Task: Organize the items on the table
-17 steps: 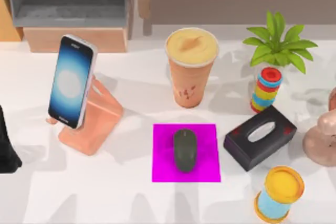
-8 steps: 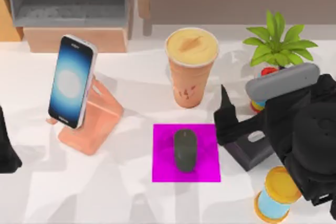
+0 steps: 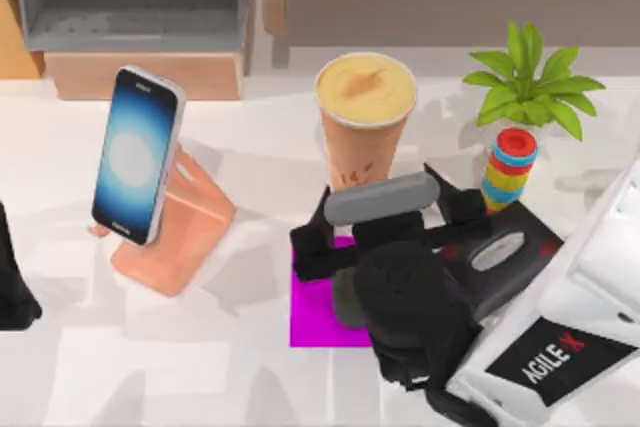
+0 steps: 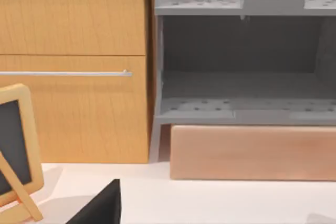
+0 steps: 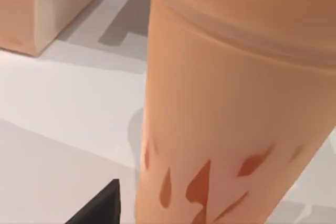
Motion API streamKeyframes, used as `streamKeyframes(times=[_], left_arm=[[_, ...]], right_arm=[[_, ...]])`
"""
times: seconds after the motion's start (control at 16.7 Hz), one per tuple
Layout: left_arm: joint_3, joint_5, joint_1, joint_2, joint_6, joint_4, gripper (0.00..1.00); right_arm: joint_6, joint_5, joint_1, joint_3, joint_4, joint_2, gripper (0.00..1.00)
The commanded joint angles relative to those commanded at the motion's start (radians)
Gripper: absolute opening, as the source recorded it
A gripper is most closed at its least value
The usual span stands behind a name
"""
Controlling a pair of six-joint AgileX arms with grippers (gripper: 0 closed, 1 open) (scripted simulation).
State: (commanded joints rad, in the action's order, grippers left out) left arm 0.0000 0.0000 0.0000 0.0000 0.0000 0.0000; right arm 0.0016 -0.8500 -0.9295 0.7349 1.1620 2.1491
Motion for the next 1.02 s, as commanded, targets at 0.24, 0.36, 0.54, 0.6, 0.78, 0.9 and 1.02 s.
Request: streamKeyframes(times=[0.24, 0.36, 0.54, 0.6, 0.78, 0.9, 1.02], left_arm=[[0.000, 0.000, 0.000, 0.000, 0.000, 0.000, 1.00], [0.000, 0.000, 0.000, 0.000, 0.000, 0.000, 1.00], [0.000, 0.000, 0.000, 0.000, 0.000, 0.000, 1.00], [0.000, 0.000, 0.000, 0.000, 0.000, 0.000, 1.00], [0.000, 0.000, 0.000, 0.000, 0.000, 0.000, 1.00], [0.000, 0.000, 0.000, 0.000, 0.000, 0.000, 1.00], [0.000, 0.000, 0.000, 0.000, 0.000, 0.000, 1.00]], right_arm=[[0.004, -0.080, 0.017, 0.153, 0.180, 0.149, 1.00], [0.005, -0.096, 0.024, 0.184, 0.217, 0.168, 1.00], [0.005, -0.098, 0.024, 0.187, 0.220, 0.169, 1.00], [0.005, -0.098, 0.024, 0.187, 0.220, 0.169, 1.00], [0.005, -0.090, 0.031, 0.200, 0.204, 0.166, 1.00], [0.004, -0.070, 0.052, 0.236, 0.176, 0.171, 1.00], [0.003, -0.051, 0.072, 0.265, 0.164, 0.187, 1.00]])
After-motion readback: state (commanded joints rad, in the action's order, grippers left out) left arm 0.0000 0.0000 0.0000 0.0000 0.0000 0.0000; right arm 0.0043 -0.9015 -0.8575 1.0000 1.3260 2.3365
